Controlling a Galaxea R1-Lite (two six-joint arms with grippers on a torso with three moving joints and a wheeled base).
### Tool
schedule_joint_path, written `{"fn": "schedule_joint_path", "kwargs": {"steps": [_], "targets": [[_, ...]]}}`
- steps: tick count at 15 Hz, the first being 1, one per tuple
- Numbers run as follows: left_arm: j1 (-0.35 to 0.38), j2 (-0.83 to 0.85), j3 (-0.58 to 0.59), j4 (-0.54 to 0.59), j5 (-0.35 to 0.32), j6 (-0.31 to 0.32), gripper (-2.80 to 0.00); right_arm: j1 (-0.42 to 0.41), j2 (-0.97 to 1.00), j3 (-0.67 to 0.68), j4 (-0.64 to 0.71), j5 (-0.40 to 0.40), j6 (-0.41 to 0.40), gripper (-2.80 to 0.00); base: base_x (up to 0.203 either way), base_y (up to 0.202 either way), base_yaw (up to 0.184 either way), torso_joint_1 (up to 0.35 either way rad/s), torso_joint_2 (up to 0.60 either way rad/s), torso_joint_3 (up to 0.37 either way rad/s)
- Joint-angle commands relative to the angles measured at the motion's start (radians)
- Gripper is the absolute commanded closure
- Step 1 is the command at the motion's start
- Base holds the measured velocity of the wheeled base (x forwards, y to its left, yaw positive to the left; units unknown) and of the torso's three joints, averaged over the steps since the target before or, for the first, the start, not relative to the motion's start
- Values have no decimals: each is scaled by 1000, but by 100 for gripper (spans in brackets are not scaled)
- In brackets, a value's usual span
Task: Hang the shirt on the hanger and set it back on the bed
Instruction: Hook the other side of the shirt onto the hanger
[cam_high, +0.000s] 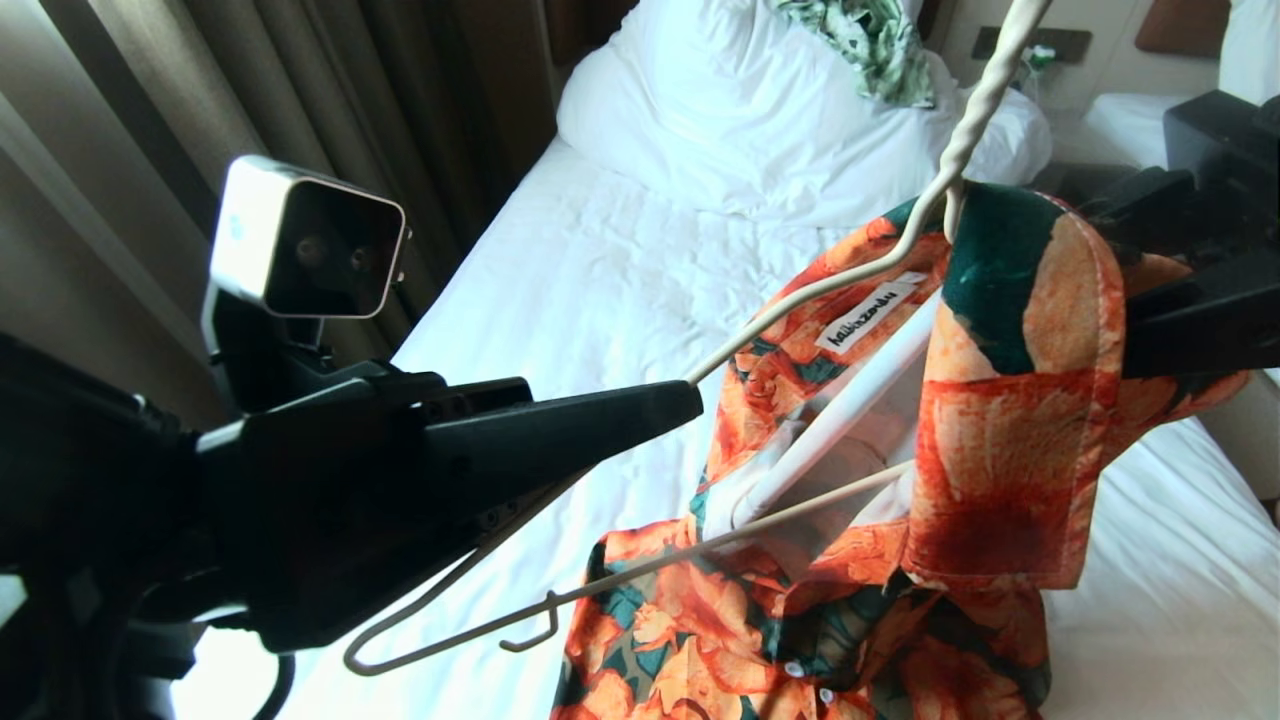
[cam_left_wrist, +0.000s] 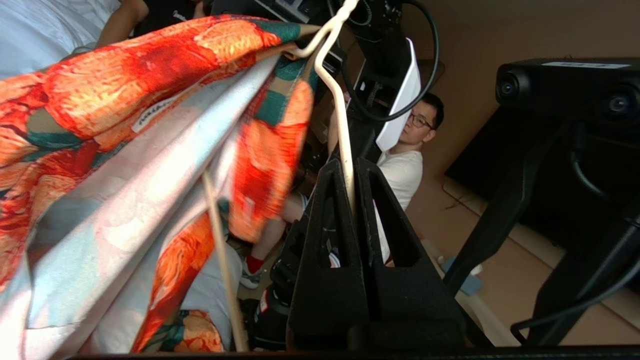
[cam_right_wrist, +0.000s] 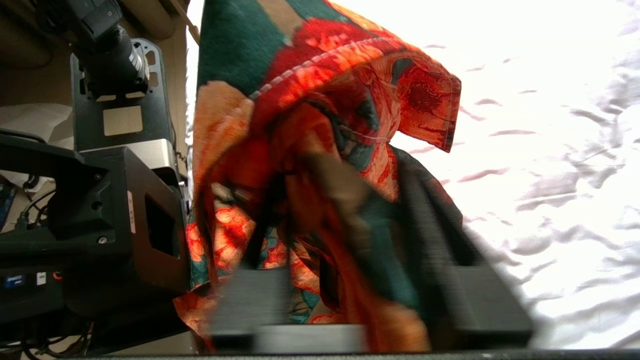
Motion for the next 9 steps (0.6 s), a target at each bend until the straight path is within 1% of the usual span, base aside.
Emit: {"fn": "schedule_joint_path", "kwargs": {"steps": [1,3,4,6,7,9], "targets": [[28,-5,-14,-9,-29,-8,0,9,-9,-1,15,3,-3,0,0,0,0,0,0,0],[55,-4,-20,-9,-73,-44,0,14,-17,-2,28,3,-1,0,0,0,0,0,0,0],[78,-4,-19,-9,-99,-47,0,15,-20,-1,32,5,-1,0,0,0,0,0,0,0],[147,-6,-34,-9,-203,-56,0,21,-26,0,38,5,1,0,0,0,0,0,0,0],[162,-8,-42,-9,-225,-71,0,21,-26,0,43,5,2,0,0,0,0,0,0,0],[166,-16,-57,19,-226,-72,0,22,-26,0,43,5,2,0,0,0,0,0,0,0]]}}
